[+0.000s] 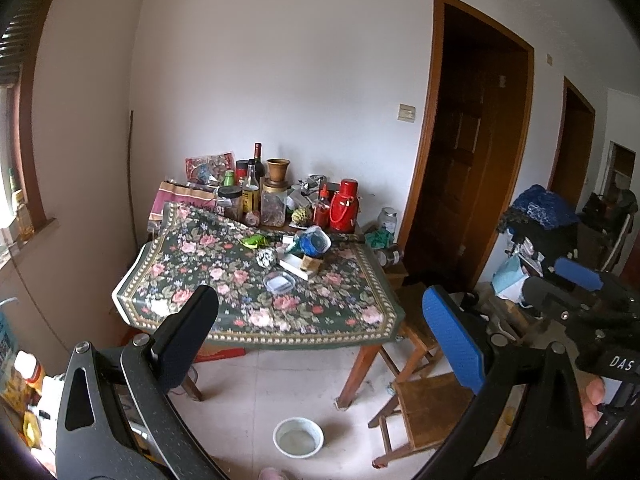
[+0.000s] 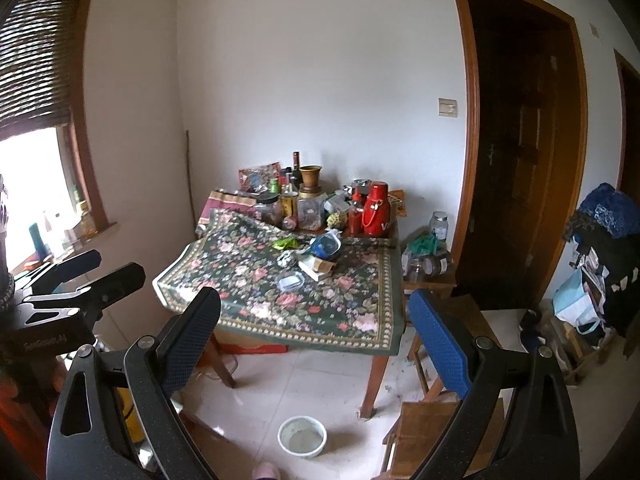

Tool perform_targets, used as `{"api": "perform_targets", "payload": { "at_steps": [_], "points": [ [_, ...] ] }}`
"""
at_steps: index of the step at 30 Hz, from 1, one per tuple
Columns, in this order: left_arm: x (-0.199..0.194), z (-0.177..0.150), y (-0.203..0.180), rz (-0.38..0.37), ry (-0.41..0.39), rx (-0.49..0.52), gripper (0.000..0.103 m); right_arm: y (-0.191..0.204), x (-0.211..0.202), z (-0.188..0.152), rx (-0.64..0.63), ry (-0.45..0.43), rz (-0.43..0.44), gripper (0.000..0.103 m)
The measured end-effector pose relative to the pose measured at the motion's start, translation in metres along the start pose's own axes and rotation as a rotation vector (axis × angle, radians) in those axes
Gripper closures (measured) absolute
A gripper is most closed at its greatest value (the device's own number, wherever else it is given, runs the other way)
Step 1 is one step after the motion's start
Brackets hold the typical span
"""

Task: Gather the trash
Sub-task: 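Reach the right gripper to the blue patterned cup and close on it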

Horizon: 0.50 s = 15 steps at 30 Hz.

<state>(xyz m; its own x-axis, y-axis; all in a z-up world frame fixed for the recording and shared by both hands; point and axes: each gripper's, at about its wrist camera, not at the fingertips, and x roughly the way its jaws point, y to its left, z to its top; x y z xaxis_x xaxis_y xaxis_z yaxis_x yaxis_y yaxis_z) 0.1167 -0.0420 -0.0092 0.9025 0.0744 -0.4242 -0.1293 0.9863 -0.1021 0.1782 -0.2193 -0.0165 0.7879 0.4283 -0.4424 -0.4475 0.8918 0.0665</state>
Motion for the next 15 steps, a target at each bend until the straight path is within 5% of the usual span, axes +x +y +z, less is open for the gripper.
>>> {"api": "perform_targets", "payload": {
  "at_steps": [15],
  "points": [
    [0.162, 0.077, 0.081, -0.065, 0.028, 0.048, 0.006, 0.006, 0.134, 0.055, 0.099, 0.055, -0.111, 0.009]
  ]
}}
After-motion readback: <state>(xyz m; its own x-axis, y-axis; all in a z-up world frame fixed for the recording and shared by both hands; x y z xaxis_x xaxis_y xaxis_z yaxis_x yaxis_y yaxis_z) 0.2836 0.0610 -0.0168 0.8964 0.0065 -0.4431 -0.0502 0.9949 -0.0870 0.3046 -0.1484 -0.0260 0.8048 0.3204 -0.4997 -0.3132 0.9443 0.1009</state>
